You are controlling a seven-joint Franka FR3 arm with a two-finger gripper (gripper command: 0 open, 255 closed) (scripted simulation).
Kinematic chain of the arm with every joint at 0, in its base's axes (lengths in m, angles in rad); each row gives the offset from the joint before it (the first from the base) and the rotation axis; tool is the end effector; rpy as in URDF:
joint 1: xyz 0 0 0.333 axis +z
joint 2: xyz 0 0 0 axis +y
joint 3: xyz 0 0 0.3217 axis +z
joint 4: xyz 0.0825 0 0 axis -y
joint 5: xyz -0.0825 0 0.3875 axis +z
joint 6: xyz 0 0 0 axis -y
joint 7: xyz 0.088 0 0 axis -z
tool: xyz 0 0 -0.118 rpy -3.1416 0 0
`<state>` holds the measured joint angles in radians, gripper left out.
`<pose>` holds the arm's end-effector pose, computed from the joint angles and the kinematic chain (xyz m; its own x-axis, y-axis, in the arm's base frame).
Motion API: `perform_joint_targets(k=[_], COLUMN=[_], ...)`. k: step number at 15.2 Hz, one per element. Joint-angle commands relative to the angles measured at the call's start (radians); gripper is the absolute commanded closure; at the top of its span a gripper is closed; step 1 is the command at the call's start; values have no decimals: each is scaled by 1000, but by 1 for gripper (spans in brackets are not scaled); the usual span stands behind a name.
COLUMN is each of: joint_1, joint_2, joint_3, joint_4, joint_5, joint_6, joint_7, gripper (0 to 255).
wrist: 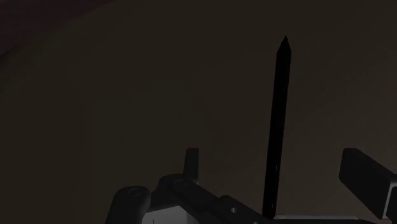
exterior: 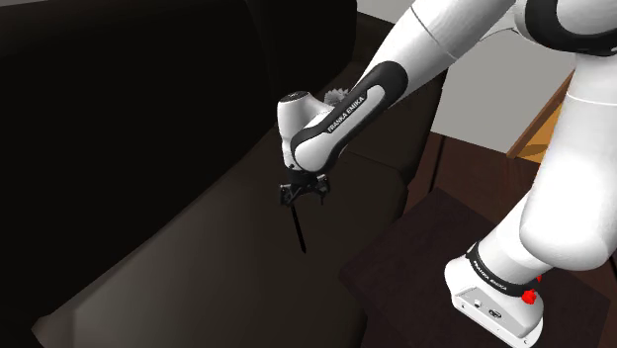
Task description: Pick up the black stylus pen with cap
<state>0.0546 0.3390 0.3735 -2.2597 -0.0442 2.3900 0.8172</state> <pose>0.4713 0.2212 0.1983 0.9149 -0.3534 -0.1951 -0.3475 -0.9354 0.0651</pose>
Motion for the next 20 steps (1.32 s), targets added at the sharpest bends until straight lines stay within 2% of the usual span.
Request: perform_joint_targets(k=[1,3,13,14,20], joint_1=[24,49,76,76,79], joint_2=[90,174,280,280,283], joint_3=[-19,-38,-70,-70,-70], joint_4=[55,117,150,150,158], joint_5=[-23,-35,-65,-65,-65], joint_6=[23,35,106,106,101], joint_7=[52,95,113,113,116], gripper=[0,0,0,255,255])
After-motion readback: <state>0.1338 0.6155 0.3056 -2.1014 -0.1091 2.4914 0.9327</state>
